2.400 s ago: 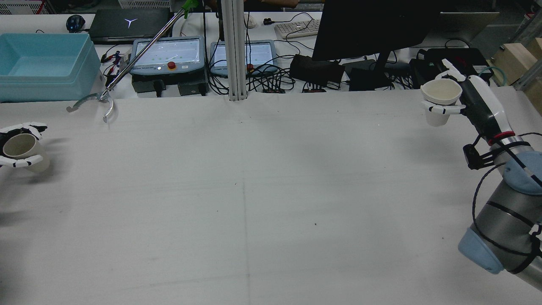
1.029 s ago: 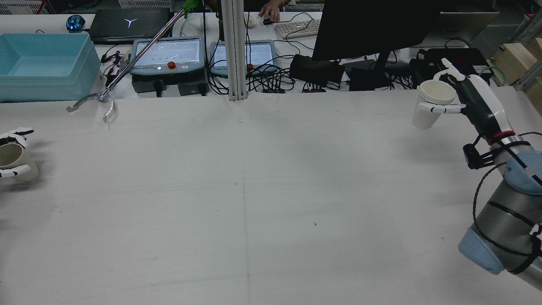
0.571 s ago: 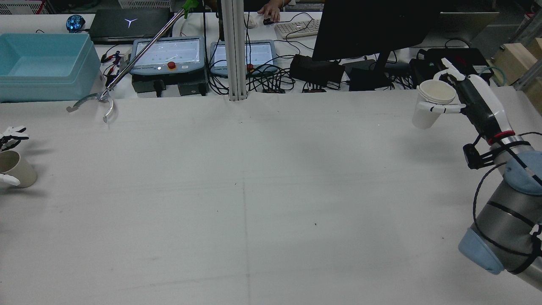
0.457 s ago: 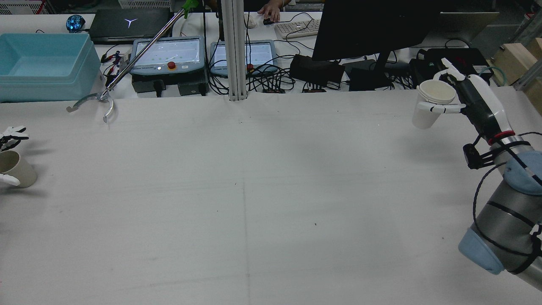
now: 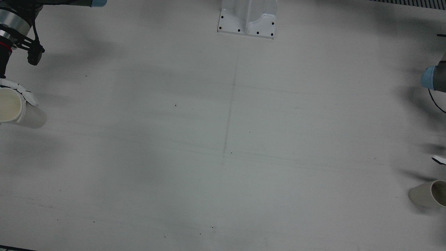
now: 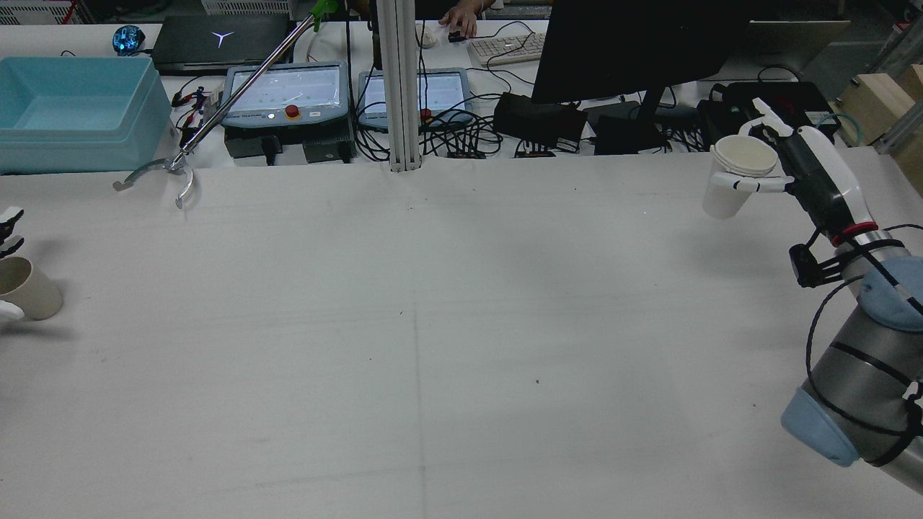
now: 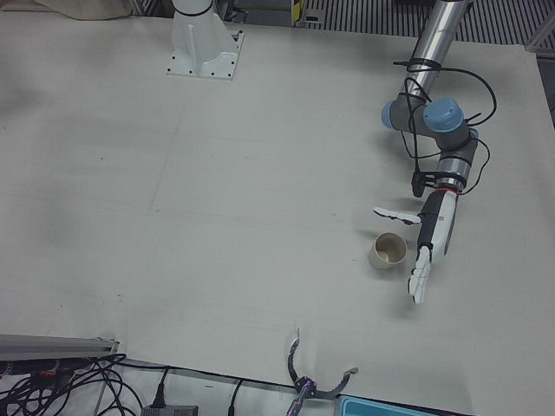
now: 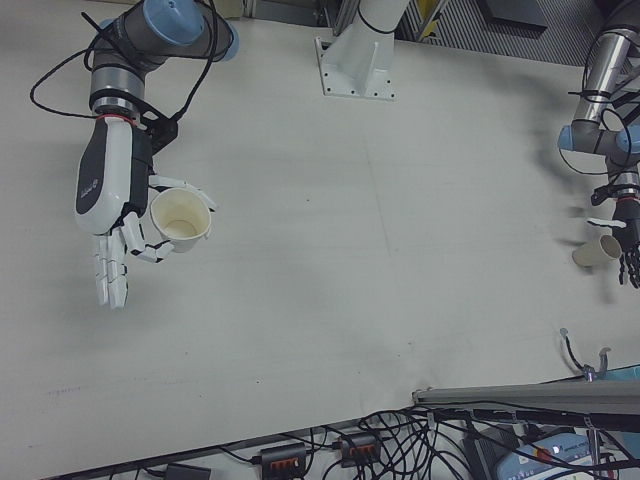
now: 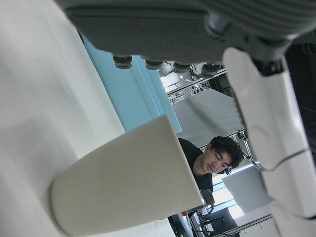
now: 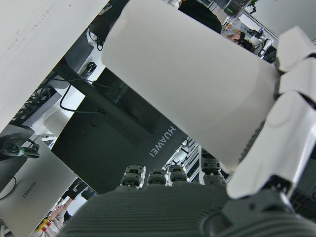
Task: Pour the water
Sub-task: 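Lower the right hand's cup onto the table at its original spot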
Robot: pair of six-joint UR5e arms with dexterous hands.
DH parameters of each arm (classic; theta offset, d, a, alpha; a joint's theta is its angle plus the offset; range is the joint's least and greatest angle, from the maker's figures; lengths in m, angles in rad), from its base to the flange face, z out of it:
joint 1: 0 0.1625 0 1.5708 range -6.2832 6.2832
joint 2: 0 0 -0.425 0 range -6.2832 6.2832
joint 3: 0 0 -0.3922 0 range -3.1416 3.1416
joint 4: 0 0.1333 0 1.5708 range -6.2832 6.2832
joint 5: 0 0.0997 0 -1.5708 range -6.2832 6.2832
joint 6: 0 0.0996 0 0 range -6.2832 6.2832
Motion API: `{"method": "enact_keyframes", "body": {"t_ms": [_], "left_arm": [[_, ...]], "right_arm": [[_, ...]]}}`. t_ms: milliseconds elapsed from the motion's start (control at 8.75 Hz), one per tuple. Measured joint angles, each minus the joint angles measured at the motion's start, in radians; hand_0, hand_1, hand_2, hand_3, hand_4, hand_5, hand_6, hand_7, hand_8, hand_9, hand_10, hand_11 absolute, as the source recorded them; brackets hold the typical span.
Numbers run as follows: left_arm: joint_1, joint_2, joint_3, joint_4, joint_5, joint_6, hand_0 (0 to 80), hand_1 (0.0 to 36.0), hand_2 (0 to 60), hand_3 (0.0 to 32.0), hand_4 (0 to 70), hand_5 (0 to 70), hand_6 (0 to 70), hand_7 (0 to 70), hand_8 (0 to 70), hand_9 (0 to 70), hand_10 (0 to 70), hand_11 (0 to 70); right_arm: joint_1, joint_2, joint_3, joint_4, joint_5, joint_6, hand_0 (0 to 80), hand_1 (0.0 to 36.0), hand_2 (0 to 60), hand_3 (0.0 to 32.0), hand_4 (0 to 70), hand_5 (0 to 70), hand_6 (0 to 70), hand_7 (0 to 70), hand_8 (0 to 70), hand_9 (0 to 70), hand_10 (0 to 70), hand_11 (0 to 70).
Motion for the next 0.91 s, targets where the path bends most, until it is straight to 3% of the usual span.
{"method": "enact_keyframes", "body": {"t_ms": [114,571,914], "left_arm": [[-0.001,0.026,-0.025,-0.007,-0.011,-0.005,53.0,9.5,0.0,8.6,6.7,0.0,0.0,0.0,0.0,0.0,0.7,2.9],[-0.002,0.066,-0.098,-0.01,-0.019,-0.011,53.5,10.7,0.0,9.0,6.7,0.0,0.0,0.0,0.0,0.0,0.9,3.3],[-0.002,0.077,-0.106,-0.024,-0.02,-0.004,53.7,10.8,0.0,10.4,6.4,0.2,0.0,0.0,0.0,0.0,1.2,3.8]], "right_arm": [[-0.003,0.002,-0.033,0.026,0.004,-0.001,42.3,10.7,20.8,0.0,17.3,60.0,3.7,7.6,4.6,8.9,6.5,10.1],[-0.046,0.006,-0.235,0.215,0.01,-0.002,42.7,10.8,21.5,0.0,18.9,62.0,4.5,9.3,5.4,10.4,7.4,11.3],[-0.139,0.015,-0.392,0.348,0.079,-0.003,43.3,11.1,21.7,0.0,19.8,63.0,5.0,10.0,5.1,10.3,7.1,11.0]]}}
